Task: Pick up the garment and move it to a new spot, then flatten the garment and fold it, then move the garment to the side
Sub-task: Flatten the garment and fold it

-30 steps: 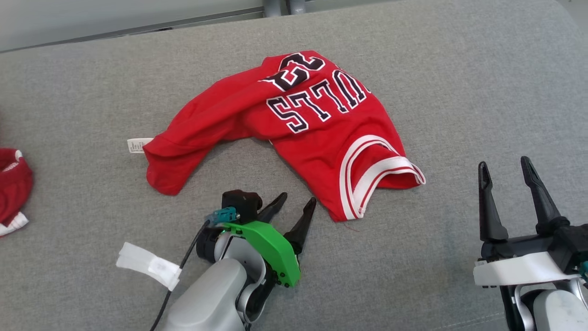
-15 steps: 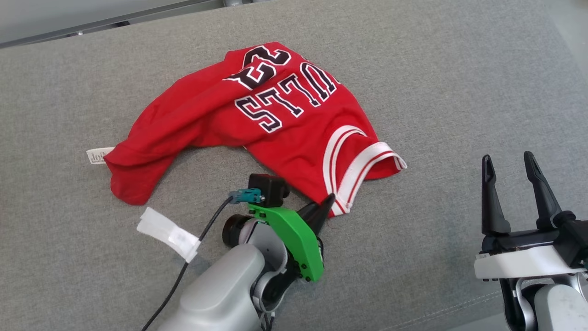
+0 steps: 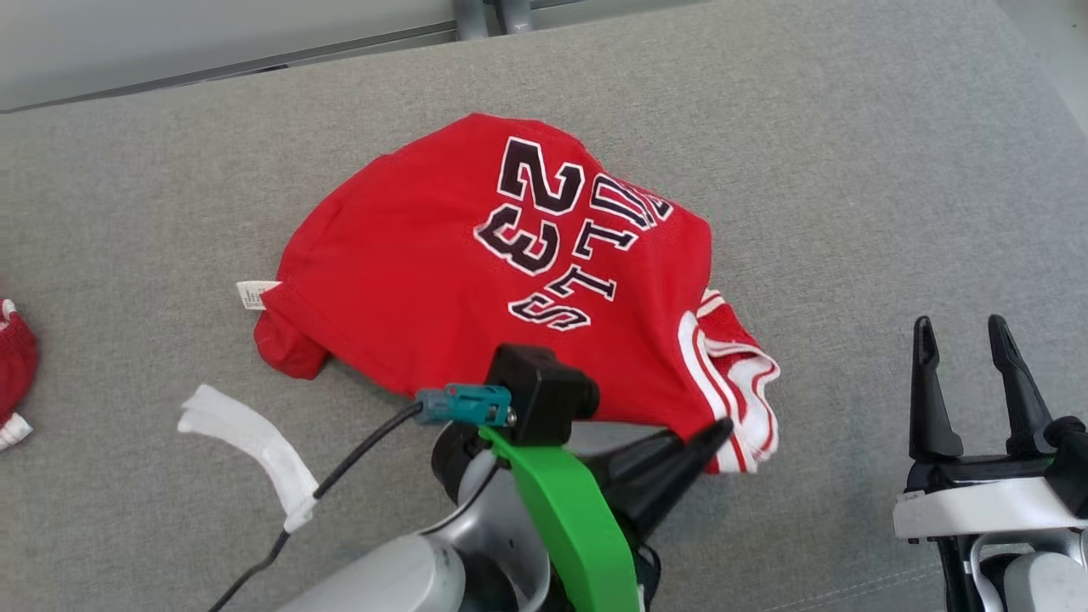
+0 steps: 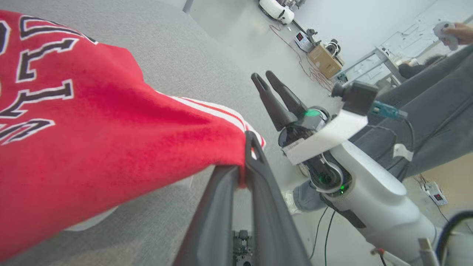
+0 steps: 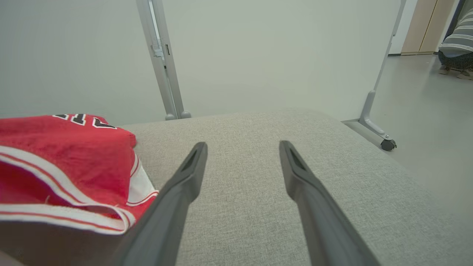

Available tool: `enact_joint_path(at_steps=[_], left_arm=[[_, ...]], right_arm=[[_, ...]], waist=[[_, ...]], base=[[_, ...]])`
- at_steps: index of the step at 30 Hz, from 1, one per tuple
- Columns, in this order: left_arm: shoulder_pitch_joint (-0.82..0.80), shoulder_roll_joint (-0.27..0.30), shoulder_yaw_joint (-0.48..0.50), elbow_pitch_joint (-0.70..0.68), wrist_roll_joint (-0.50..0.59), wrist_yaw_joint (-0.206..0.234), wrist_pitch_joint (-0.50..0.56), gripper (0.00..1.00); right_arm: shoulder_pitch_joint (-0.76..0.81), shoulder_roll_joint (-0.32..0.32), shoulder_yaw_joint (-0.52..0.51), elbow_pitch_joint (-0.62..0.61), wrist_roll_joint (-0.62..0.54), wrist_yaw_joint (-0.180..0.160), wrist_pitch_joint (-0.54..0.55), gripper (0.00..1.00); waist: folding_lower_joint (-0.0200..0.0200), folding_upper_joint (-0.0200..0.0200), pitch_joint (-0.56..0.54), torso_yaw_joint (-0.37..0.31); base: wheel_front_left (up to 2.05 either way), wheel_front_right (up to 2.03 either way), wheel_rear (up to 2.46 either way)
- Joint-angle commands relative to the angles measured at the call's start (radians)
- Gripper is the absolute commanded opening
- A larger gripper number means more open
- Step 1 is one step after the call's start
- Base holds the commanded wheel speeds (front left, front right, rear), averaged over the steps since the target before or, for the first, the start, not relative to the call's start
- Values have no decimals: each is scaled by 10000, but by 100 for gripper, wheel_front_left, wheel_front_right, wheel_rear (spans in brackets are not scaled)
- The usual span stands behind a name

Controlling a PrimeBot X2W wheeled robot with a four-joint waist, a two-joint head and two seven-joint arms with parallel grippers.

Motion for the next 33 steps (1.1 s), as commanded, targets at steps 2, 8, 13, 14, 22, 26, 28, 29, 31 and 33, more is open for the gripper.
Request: enact_joint_path(at_steps=[2,8,13,14,22,26,28,29,31,33], left_arm=[[162,70,-53,-764,-321,452,495,0],[-1189,-353,-277,-610,-418,978,1947,0],[-2493,-619,-167,817,-412,838,2777,0],[-2810,-643,-71,1288,-386,834,2885,0],[-4823,-1306,703,5002,100,289,2277,0],[-5358,-1429,633,6910,737,-253,1376,0],[-5570,-1440,603,7727,1063,-427,785,8],[-5556,-1462,545,8142,1203,-527,552,32],[-5413,-1614,498,8750,1176,-726,219,100],[-5274,-1801,453,9176,1095,-944,14,100]], right_arm=[[-222,-10,65,27,141,-3,-30,100],[-945,-16,597,98,283,-3,-30,100],[-1289,-16,797,151,470,-3,-30,100],[-1339,-13,824,180,532,-3,-30,100],[-1322,-5,1141,383,905,-3,-30,100],[-1221,-8,1353,428,978,-3,-30,100],[-1157,-8,1376,426,967,-3,-30,100],[-1115,-6,1377,437,941,-3,-30,100],[-1006,-8,1311,442,880,-3,-30,100],[-893,-14,1170,418,791,-3,-30,100]], waist=[[0,68,74,189],[0,68,649,-177],[0,68,1110,-784],[0,68,1223,-950],[0,68,1889,-2148],[0,68,1912,-2581],[0,68,1861,-2690],[0,68,1811,-2712],[0,68,1693,-2688],[0,68,1563,-2529]], base=[[0,0,0],[0,0,0],[0,0,0],[0,0,0],[0,0,0],[0,0,0],[0,0,0],[0,0,0],[0,0,0],[0,0,0]])
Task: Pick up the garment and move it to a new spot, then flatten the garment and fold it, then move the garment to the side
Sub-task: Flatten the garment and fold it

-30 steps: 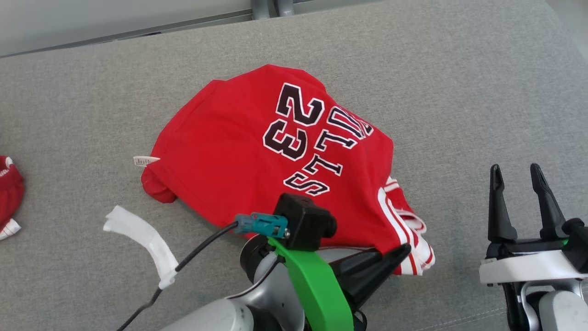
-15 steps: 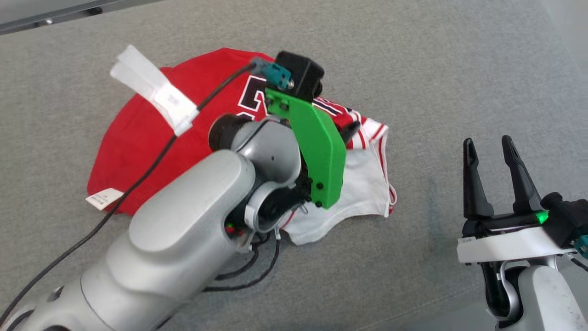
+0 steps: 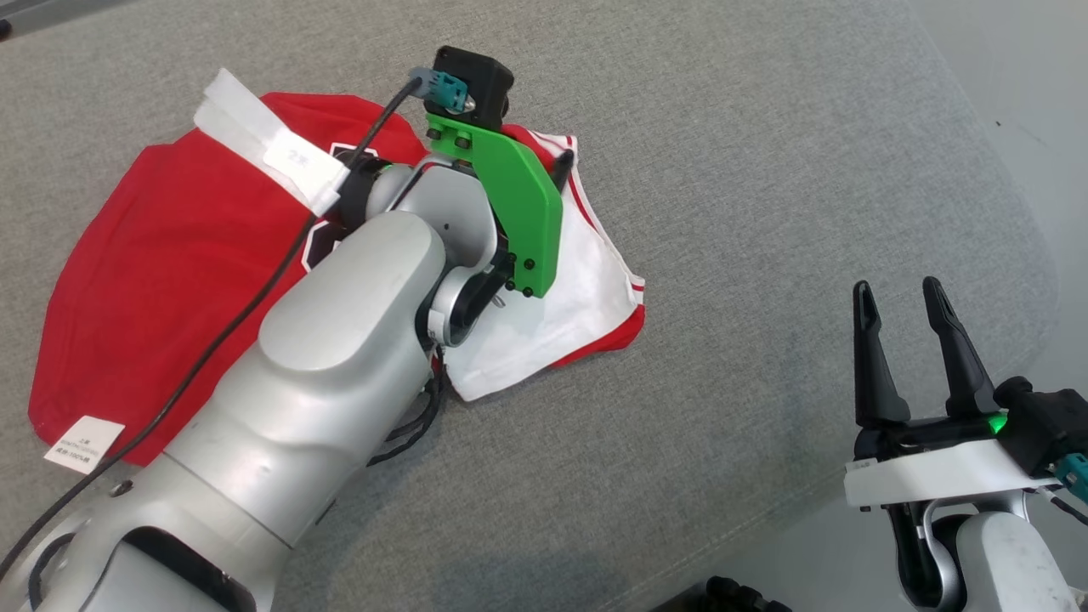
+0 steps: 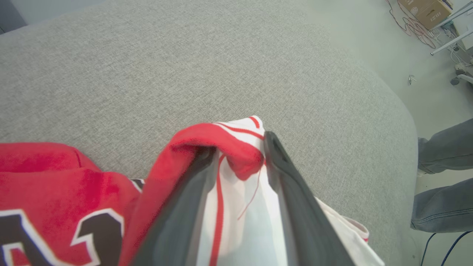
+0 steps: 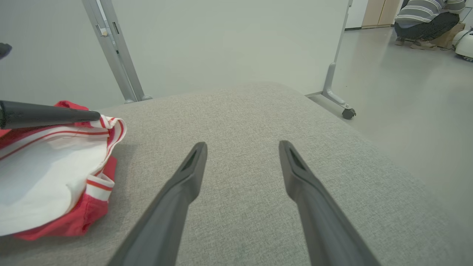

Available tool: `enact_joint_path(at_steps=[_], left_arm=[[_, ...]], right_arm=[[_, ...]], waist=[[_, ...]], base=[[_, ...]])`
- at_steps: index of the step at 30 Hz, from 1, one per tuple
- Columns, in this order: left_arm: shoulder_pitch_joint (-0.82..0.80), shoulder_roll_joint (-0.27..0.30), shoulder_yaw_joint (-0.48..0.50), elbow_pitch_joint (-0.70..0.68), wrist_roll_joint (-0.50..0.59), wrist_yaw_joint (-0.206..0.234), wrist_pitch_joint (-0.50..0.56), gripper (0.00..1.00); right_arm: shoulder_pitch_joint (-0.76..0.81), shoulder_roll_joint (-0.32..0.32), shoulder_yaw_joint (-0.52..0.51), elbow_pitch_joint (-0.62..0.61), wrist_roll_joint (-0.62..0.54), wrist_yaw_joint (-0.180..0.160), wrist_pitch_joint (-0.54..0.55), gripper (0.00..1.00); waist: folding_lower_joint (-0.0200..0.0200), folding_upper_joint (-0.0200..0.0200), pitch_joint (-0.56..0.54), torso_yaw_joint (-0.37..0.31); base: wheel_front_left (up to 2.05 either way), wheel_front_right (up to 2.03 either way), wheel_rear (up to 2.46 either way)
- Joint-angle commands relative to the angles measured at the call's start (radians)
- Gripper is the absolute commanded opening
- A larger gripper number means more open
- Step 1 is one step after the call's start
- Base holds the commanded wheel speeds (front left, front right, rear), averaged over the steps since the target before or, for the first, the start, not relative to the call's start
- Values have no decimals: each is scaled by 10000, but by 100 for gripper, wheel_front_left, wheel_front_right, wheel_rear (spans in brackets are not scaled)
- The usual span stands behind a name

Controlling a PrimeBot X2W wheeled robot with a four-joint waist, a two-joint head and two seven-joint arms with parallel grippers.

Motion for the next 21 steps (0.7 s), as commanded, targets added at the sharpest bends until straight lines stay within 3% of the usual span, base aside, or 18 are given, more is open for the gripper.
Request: enact_joint_path(at_steps=[1,5,9,15,21], left_arm=[[31,-128,-113,146,79,-157,-218,100],[-313,-249,-596,138,871,-448,-1104,100],[-11,-299,-800,-461,1343,-364,-2151,100],[1182,317,-278,-1785,1378,484,-3527,100],[2831,1665,464,-2584,1597,1640,-5098,100]], right_arm=[[130,-13,-102,-35,-131,-3,-30,100],[134,-26,-300,-153,-408,-3,-30,100],[230,-25,-605,-389,-849,-3,-30,100],[541,-25,-929,-865,-1512,-3,-30,100],[714,-25,-727,-1408,-1986,-3,-30,100]], waist=[[-1,68,-129,210],[-1,68,-329,797],[-1,68,-781,1537],[-1,68,-1511,2602],[-1,68,-1829,3490]], base=[[0,0,0],[0,0,0],[0,0,0],[0,0,0],[0,0,0]])
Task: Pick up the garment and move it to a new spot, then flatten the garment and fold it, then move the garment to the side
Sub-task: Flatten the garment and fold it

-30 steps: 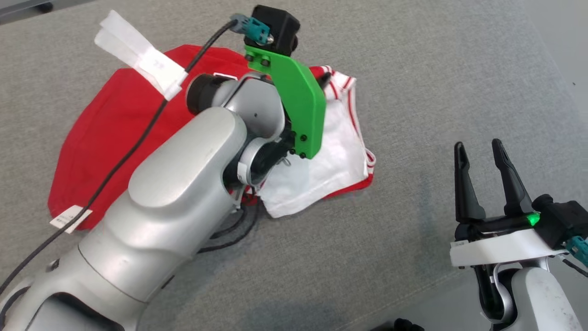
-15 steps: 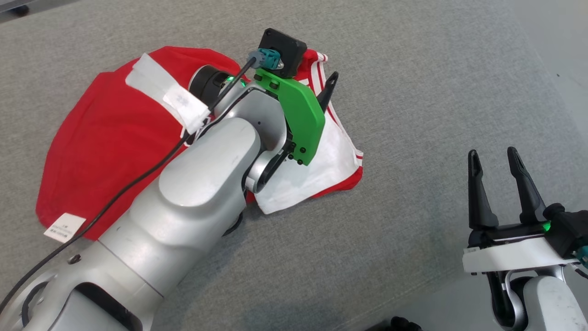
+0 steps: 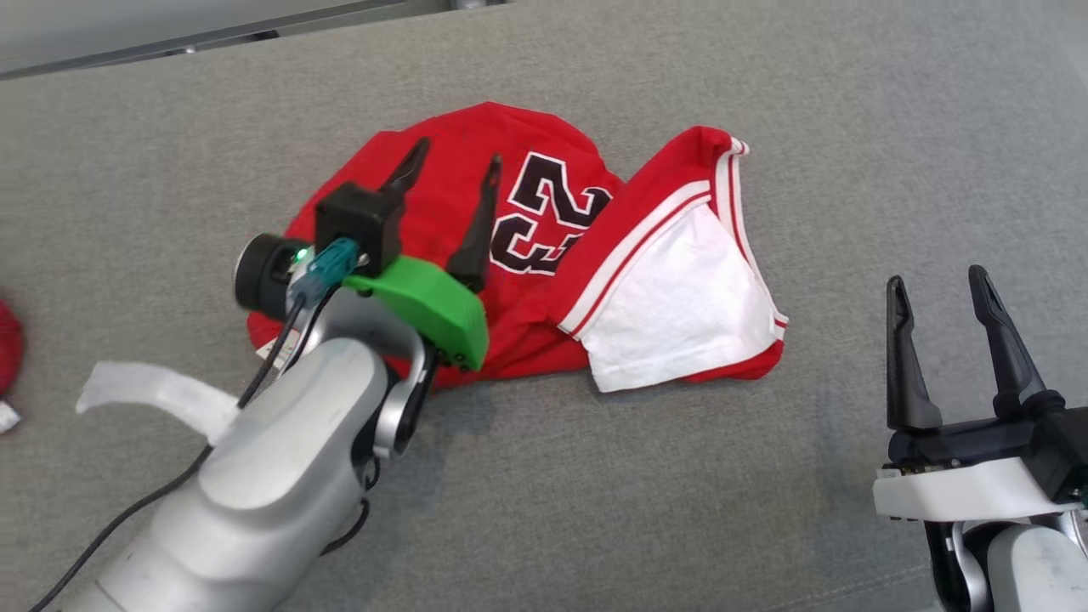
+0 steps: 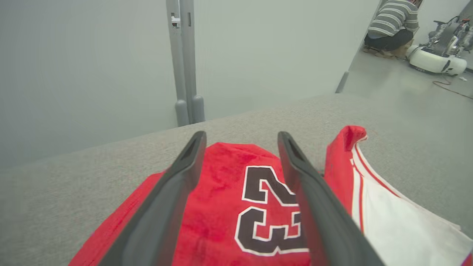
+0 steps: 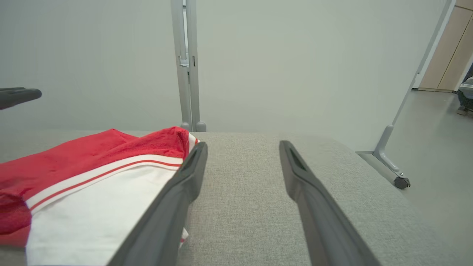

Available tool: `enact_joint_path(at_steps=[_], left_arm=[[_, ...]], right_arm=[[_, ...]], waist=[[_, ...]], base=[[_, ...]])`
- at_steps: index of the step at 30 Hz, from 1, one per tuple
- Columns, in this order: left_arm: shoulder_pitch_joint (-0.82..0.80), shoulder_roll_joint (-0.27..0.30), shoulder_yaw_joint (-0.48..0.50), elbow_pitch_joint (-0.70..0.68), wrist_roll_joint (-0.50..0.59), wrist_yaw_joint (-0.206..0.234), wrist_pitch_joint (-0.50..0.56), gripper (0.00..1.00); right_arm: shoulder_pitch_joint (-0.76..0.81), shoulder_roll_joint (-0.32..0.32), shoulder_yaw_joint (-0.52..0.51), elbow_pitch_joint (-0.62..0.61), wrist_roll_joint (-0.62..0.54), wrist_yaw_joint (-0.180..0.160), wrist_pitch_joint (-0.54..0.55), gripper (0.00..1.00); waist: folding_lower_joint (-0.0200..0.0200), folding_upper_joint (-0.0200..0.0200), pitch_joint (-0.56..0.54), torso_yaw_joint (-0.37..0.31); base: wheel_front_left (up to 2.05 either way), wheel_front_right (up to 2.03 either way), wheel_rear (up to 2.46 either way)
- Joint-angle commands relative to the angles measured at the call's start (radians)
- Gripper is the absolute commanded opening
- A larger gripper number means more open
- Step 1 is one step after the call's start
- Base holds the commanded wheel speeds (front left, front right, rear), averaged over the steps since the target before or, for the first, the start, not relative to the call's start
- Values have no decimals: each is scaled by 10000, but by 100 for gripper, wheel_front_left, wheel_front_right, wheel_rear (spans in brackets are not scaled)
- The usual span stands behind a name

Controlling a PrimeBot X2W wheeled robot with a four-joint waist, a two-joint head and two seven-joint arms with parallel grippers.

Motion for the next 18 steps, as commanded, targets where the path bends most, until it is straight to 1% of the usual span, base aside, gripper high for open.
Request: enact_joint_path(at_steps=[1,4,6,8,12,18], left_arm=[[252,154,102,-39,34,108,-180,100],[1014,555,401,-9,-201,348,-593,100],[1380,778,565,142,-376,408,-684,100],[1663,864,715,412,-577,394,-745,100],[1901,821,802,1118,-980,187,-561,100],[1907,573,760,1980,-1559,-329,73,100]], right_arm=[[126,-29,2,-65,-64,-3,-30,100],[243,-29,68,-206,-155,-3,-30,100],[238,-29,77,-261,-183,-3,-30,100],[210,-28,134,-261,-201,-3,-30,100],[227,-28,225,-214,-194,-3,-30,100],[171,-29,290,-159,-126,-3,-30,100]], waist=[[0,68,-643,852],[0,68,-724,1096],[0,68,-704,1215],[0,68,-672,1295],[0,68,-616,1376],[0,68,-486,1277]], base=[[0,0,0],[0,0,0],[0,0,0],[0,0,0],[0,0,0],[0,0,0]])
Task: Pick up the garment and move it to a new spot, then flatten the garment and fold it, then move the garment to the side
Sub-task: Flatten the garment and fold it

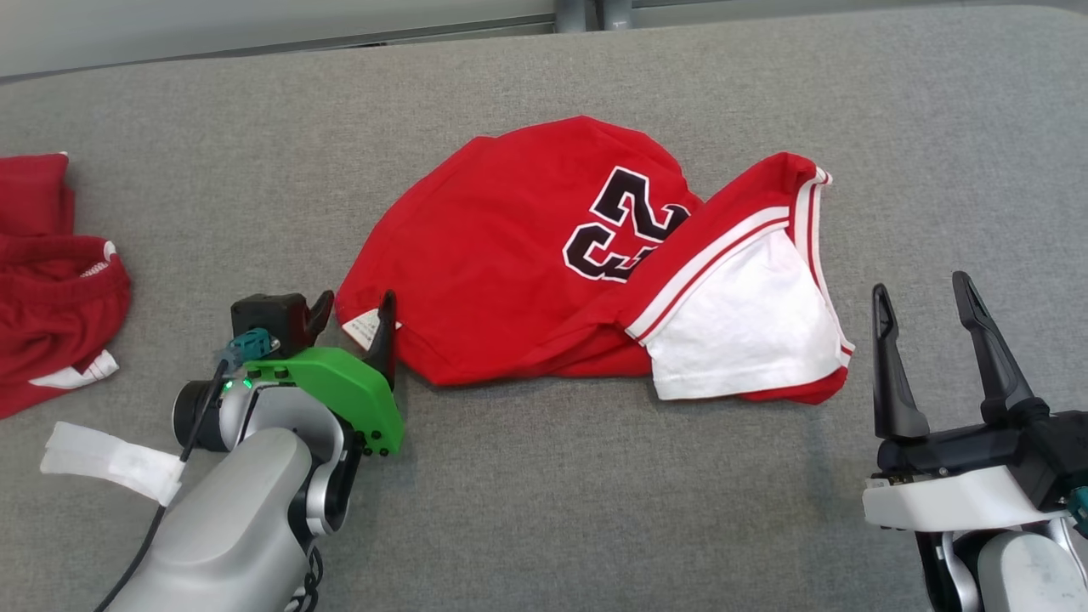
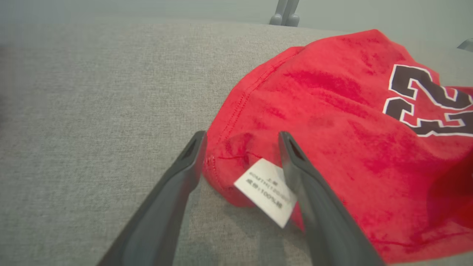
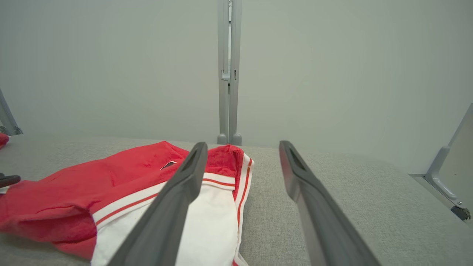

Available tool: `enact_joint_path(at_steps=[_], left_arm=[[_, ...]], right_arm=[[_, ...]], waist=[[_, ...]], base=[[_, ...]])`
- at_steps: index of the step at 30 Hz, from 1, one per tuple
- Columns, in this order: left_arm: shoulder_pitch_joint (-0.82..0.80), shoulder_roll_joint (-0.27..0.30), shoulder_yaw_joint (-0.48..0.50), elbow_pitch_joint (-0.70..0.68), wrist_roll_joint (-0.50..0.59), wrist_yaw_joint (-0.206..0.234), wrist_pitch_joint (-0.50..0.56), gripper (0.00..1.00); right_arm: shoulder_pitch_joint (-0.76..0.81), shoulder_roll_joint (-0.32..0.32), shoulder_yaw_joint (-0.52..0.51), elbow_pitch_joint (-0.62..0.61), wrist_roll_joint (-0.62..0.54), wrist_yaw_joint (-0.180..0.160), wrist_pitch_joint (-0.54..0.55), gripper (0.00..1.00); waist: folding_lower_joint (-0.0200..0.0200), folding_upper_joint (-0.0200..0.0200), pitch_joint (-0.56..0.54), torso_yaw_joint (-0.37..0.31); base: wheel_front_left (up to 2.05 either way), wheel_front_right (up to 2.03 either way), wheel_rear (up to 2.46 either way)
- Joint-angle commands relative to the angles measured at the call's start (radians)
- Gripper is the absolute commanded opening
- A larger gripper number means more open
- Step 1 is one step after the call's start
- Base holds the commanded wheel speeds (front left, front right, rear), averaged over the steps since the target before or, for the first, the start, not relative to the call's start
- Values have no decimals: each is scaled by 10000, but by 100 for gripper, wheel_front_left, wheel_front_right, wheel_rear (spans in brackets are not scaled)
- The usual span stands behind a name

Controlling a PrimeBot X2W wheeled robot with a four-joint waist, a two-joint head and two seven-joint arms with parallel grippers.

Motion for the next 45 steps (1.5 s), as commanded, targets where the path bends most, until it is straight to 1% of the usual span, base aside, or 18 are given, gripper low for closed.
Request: enact_joint_path(at_steps=[1,7,12,14,15,16,18,19,24,28,29,32,35,40,41,42,43,45], left_arm=[[79,40,12,154,-89,-35,62,100],[262,38,-206,954,-177,-272,386,100],[673,-78,-422,1069,-269,-559,489,100],[843,-177,-497,1033,-274,-581,401,100],[904,-246,-528,994,-268,-605,368,89],[954,-300,-554,953,-290,-627,312,56],[1085,-421,-622,838,-297,-650,206,15],[1160,-507,-668,770,-302,-668,155,0],[1375,-868,-789,704,-361,-776,-64,0],[1332,-972,-642,795,-360,-625,-372,0],[1277,-1006,-570,778,-382,-590,-474,20],[1127,-986,-434,729,-448,-551,-585,100],[993,-885,-260,802,-587,-564,-542,100],[850,-912,-108,1048,-808,-689,-412,100],[822,-918,-100,1093,-814,-722,-403,40],[813,-936,-96,1133,-830,-760,-383,3],[843,-966,-138,1168,-861,-823,-322,0],[961,-968,-169,1201,-917,-913,-286,0]], right_arm=[[10,-30,-24,7,34,-3,-30,100],[78,-28,-129,64,88,-3,-30,100],[242,-29,-250,105,140,-3,-30,100],[288,-29,-282,147,156,-3,-30,100],[291,-28,-289,163,156,-3,-30,100],[300,-29,-280,175,146,-3,-30,100],[298,-29,-303,217,135,-3,-30,100],[300,-31,-313,228,137,-3,-30,100],[296,-29,-309,235,99,-3,-30,100],[325,-36,-285,265,54,-3,-30,100],[322,-53,-283,268,52,-3,-30,100],[332,-77,-263,271,48,-3,-30,100],[338,-98,-191,297,37,-3,-30,100],[361,-88,-133,319,79,-3,-30,100],[361,-83,-129,322,87,-3,-30,100],[363,-81,-133,324,97,-3,-30,100],[368,-79,-153,319,103,-3,-30,100],[393,-71,-193,297,119,-3,-30,100]], waist=[[0,68,31,-55],[0,68,17,-203],[0,68,-91,-140],[0,68,-162,-74],[0,68,-196,-26],[0,68,-214,12],[0,68,-271,94],[0,68,-306,139],[0,68,-406,320],[0,68,-464,369],[0,68,-476,376],[0,68,-509,366],[0,68,-550,276],[0,68,-556,118],[0,68,-555,87],[0,68,-557,61],[0,68,-552,43],[0,68,-554,30]], base=[[0,0,0],[0,0,0],[0,0,0],[0,0,0],[0,0,0],[0,0,0],[0,0,0],[0,0,0],[0,0,0],[0,0,0],[0,0,0],[0,0,0],[0,0,0],[0,0,0],[0,0,0],[0,0,0],[0,0,0],[0,0,0]])
